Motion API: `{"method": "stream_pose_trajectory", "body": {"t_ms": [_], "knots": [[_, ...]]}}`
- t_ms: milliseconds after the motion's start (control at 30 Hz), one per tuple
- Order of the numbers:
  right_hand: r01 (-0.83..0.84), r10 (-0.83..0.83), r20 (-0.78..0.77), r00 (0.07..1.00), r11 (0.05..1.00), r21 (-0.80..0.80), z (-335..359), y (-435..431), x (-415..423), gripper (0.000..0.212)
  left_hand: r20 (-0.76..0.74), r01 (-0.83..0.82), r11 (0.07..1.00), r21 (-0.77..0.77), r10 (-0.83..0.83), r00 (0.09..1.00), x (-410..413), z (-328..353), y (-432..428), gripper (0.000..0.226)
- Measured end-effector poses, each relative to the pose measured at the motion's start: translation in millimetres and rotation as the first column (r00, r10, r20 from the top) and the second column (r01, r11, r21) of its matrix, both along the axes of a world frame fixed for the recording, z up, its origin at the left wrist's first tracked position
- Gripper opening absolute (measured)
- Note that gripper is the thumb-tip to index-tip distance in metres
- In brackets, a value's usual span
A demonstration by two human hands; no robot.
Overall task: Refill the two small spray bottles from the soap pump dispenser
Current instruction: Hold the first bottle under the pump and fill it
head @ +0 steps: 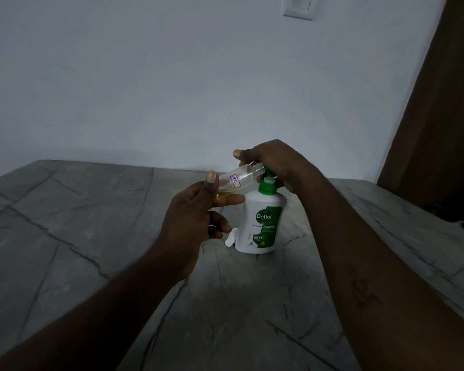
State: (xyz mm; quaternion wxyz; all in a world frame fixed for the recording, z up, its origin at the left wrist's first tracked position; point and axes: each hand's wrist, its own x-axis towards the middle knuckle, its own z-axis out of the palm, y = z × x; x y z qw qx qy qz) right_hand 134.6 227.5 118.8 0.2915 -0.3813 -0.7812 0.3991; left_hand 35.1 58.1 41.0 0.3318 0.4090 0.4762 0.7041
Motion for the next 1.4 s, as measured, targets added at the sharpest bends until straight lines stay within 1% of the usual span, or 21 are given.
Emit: {"method": "stream_pose_trajectory", "body": {"t_ms": [100,233,300,567,800,900,967,1100,1267,1400], "knots": [[-0.003,0.002,-0.005,1.000,0.998,-0.064,-3.9,3.2,-0.8,0.038,0.000,-0.002,1.000,-0.002,0.002,1.000,0.3,-1.6,1.0,0.040],[-0.015,0.013,-0.025,1.000,0.996,-0.082,-9.1,6.1,-4.1,0.038,0.001,-0.008,1.000,-0.007,0.008,1.000,-0.9,-3.0,1.8,0.040],[-0.003,0.001,-0.017,1.000,0.998,-0.064,-8.6,5.6,-3.8,0.038,-0.007,-0.014,1.000,-0.008,0.014,1.000,-1.1,-3.2,2.1,0.041],[0.020,-0.020,-0.007,1.000,0.994,0.104,1.0,-1.6,-0.8,0.040,-0.015,-0.013,1.000,-0.017,0.012,1.000,-0.1,0.5,1.6,0.041],[0.009,-0.009,0.003,1.000,1.000,-0.027,-0.5,-3.6,0.3,0.031,0.007,-0.009,1.000,-0.017,0.009,1.000,0.1,-1.2,2.5,0.040],[0.011,-0.011,-0.002,1.000,0.998,-0.055,-3.0,-4.7,-0.5,0.027,-0.004,-0.012,1.000,-0.022,0.012,1.000,-0.8,-2.6,2.3,0.041],[0.011,-0.011,-0.007,1.000,0.999,-0.045,-3.2,-5.0,-0.4,0.026,-0.009,-0.015,1.000,-0.024,0.015,1.000,-1.1,-2.4,2.2,0.042],[0.020,-0.020,-0.004,1.000,1.000,0.000,-2.4,-4.2,-0.9,0.034,-0.007,-0.017,1.000,-0.026,0.017,1.000,-0.9,-2.2,2.1,0.042],[0.030,-0.029,-0.005,1.000,0.995,0.097,2.4,-5.0,-0.3,0.037,-0.015,-0.007,1.000,-0.024,0.007,1.000,-0.5,0.3,0.0,0.044],[0.021,-0.021,-0.002,1.000,0.999,0.049,2.0,-4.5,-0.2,0.034,-0.015,0.001,1.000,-0.022,-0.001,1.000,-0.7,1.1,-0.7,0.044]]}}
